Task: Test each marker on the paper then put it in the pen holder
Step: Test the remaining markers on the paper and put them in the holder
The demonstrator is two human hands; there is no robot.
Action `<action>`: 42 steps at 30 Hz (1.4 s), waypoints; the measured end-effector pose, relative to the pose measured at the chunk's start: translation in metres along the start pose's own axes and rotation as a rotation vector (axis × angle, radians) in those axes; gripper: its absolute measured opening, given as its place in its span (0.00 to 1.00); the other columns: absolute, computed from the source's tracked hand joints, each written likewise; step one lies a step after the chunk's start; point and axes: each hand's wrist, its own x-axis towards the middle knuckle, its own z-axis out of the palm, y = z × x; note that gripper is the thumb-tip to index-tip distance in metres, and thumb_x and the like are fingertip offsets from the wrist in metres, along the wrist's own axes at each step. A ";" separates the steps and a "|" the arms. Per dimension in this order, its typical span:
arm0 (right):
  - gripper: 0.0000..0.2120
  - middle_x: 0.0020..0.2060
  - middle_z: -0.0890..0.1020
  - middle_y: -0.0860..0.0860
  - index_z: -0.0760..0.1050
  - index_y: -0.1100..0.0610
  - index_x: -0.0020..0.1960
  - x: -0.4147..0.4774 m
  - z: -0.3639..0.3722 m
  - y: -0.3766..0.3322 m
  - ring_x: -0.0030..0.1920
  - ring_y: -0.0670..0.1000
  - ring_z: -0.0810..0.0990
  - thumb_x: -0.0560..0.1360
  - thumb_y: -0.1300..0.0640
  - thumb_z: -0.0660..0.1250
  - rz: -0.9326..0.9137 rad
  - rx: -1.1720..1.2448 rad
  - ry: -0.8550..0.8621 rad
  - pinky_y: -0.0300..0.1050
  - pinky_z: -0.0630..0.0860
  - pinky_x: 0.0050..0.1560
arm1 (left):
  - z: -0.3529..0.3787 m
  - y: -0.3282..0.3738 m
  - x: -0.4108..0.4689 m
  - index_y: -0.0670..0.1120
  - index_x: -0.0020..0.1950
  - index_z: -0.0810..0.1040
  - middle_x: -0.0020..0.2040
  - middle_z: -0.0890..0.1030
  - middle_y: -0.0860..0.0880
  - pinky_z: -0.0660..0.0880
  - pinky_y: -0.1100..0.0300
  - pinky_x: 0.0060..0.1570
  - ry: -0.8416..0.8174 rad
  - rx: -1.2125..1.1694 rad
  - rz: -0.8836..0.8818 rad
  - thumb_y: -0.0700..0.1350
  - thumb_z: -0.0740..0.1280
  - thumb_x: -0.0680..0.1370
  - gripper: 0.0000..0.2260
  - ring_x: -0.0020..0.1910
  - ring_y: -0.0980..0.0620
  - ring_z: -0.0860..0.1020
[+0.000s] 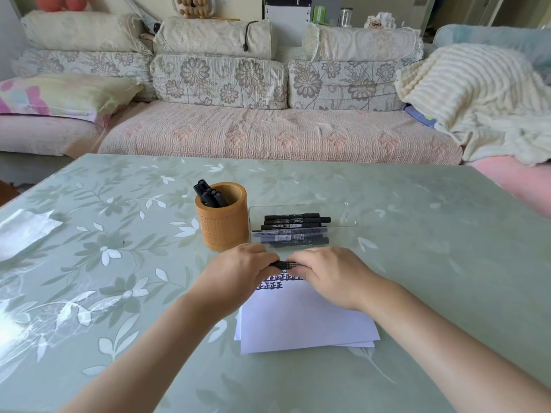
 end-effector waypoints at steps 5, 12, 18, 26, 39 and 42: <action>0.07 0.36 0.78 0.47 0.79 0.50 0.53 0.004 0.004 0.004 0.39 0.53 0.77 0.75 0.51 0.69 -0.217 -0.206 0.211 0.44 0.67 0.31 | -0.008 -0.001 -0.002 0.50 0.50 0.81 0.35 0.76 0.54 0.68 0.61 0.36 -0.074 -0.221 -0.165 0.50 0.63 0.81 0.08 0.37 0.53 0.73; 0.12 0.34 0.75 0.46 0.76 0.51 0.50 0.006 0.000 -0.008 0.41 0.54 0.73 0.82 0.46 0.59 0.026 0.112 -0.052 0.47 0.66 0.38 | -0.011 -0.010 -0.007 0.50 0.49 0.81 0.36 0.75 0.55 0.69 0.62 0.37 -0.038 -0.071 0.029 0.58 0.55 0.80 0.18 0.37 0.56 0.73; 0.11 0.50 0.81 0.44 0.77 0.45 0.60 0.005 0.001 0.008 0.52 0.49 0.78 0.80 0.46 0.61 0.002 -0.064 0.087 0.44 0.66 0.43 | -0.014 -0.022 -0.015 0.53 0.45 0.78 0.35 0.73 0.60 0.68 0.62 0.36 -0.051 -0.131 -0.214 0.50 0.60 0.81 0.09 0.35 0.60 0.73; 0.20 0.42 0.68 0.37 0.68 0.53 0.74 0.003 0.009 0.024 0.46 0.42 0.69 0.83 0.54 0.57 0.130 0.233 0.092 0.35 0.63 0.48 | -0.004 -0.046 -0.033 0.56 0.57 0.78 0.52 0.76 0.58 0.68 0.59 0.35 0.017 0.089 -0.437 0.51 0.63 0.80 0.08 0.48 0.54 0.74; 0.21 0.46 0.75 0.45 0.82 0.47 0.51 -0.001 0.014 0.018 0.37 0.50 0.81 0.78 0.69 0.57 0.138 0.564 0.171 0.42 0.76 0.40 | 0.011 -0.051 -0.041 0.52 0.63 0.74 0.55 0.75 0.53 0.75 0.53 0.45 0.018 0.209 -0.403 0.57 0.60 0.78 0.16 0.55 0.49 0.73; 0.32 0.48 0.75 0.48 0.79 0.46 0.62 -0.003 0.013 0.016 0.46 0.47 0.78 0.72 0.75 0.53 0.107 0.584 0.106 0.37 0.74 0.49 | 0.009 -0.034 -0.041 0.52 0.58 0.76 0.51 0.74 0.55 0.75 0.55 0.44 0.081 0.095 -0.262 0.57 0.58 0.77 0.15 0.51 0.52 0.74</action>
